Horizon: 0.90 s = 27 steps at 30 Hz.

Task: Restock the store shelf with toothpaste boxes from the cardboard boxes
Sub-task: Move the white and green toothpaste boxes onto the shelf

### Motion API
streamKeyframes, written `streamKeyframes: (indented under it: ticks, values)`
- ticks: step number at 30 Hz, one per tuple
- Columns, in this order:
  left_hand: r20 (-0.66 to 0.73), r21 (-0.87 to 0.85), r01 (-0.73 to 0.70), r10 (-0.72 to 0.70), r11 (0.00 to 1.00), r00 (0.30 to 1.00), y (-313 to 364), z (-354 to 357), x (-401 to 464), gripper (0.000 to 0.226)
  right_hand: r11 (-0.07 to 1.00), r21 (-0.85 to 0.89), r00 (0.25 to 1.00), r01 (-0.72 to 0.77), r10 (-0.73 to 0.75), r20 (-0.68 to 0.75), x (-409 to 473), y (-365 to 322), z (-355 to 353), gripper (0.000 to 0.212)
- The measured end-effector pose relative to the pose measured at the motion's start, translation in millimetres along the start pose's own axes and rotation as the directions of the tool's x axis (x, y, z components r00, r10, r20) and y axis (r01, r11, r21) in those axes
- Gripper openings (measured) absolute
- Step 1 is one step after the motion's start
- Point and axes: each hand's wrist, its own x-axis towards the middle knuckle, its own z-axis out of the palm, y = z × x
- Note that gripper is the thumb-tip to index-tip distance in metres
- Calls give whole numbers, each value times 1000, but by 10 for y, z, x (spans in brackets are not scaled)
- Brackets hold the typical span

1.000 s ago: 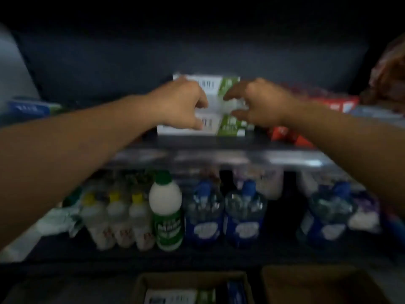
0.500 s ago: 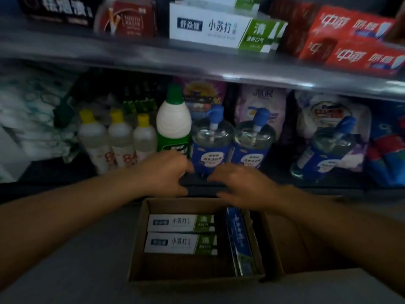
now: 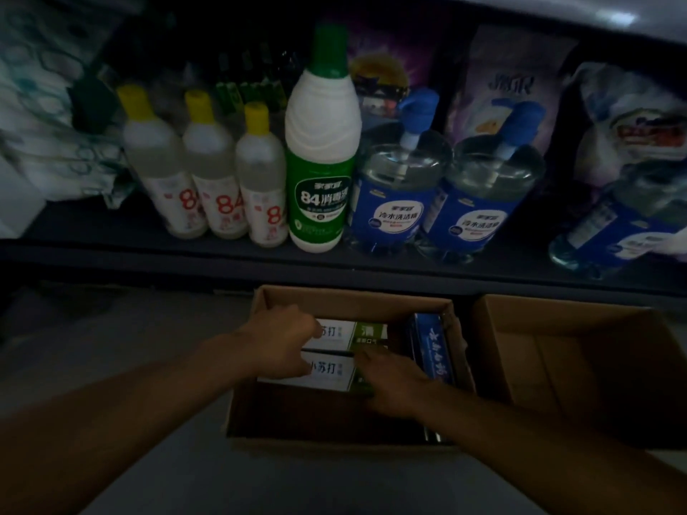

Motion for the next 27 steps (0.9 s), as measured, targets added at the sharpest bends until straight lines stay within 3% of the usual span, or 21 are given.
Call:
streamKeyframes:
  ticks: [6, 15, 19, 27]
  values:
    - [-4, -33, 24, -24, 999, 1000, -52, 106, 106, 55, 995, -68, 996, -75, 70, -61, 155, 21, 212, 70]
    - [-39, -59, 5, -7, 998, 999, -176, 64, 65, 46, 992, -104, 997, -71, 70, -13, 214, 79, 182, 61]
    - [-63, -60, -5, 1, 998, 998, -178, -62, -21, 31, 991, -128, 999, -46, 44, -22, 108, 98, -15, 62]
    - [-124, -19, -35, 32, 999, 992, -9, -677, -384, 28, 983, -182, 995, 24, -41, -91, -418, 96, -872, 59]
